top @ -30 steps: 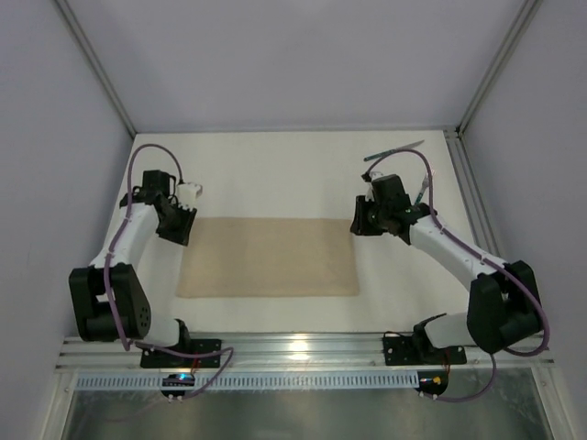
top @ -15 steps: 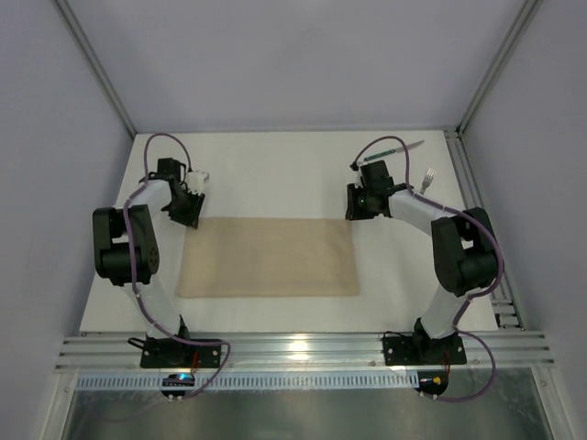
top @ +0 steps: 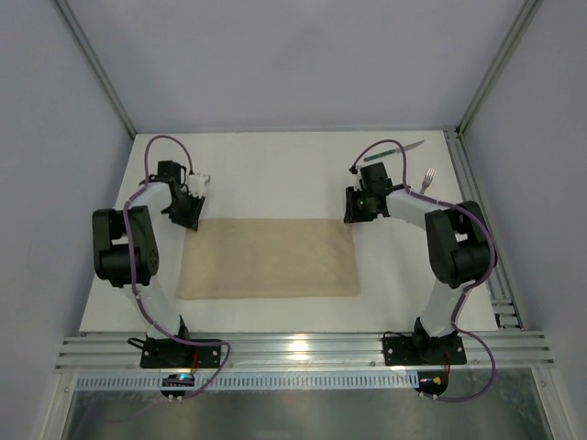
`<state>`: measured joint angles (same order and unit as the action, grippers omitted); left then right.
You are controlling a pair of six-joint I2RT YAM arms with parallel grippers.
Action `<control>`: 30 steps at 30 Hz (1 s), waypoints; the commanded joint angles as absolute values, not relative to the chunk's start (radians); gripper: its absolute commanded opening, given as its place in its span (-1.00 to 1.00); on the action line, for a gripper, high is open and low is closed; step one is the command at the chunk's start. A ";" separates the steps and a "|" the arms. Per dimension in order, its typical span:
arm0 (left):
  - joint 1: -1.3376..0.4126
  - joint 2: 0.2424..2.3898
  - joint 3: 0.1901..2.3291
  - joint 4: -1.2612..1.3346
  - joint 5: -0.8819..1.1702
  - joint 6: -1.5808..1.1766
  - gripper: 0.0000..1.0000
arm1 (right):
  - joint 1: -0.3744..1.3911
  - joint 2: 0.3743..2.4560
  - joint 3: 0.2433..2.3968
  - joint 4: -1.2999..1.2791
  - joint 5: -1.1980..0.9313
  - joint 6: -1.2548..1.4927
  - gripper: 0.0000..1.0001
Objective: Fold the napkin into a case and place the utensils inside
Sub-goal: Smooth out the rectangle-folded napkin at the center of the board.
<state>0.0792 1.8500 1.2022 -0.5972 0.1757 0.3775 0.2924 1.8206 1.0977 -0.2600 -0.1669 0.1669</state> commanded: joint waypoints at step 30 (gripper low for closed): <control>0.083 1.836 1.203 -0.614 0.187 0.407 -0.46 | 0.291 1.825 1.123 -0.219 -0.235 0.166 -0.80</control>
<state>0.0792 1.8240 1.1805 -0.6308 0.1436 0.4065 0.2924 1.8317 1.1034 -0.2394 -0.2279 0.1711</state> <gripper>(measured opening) 0.279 0.112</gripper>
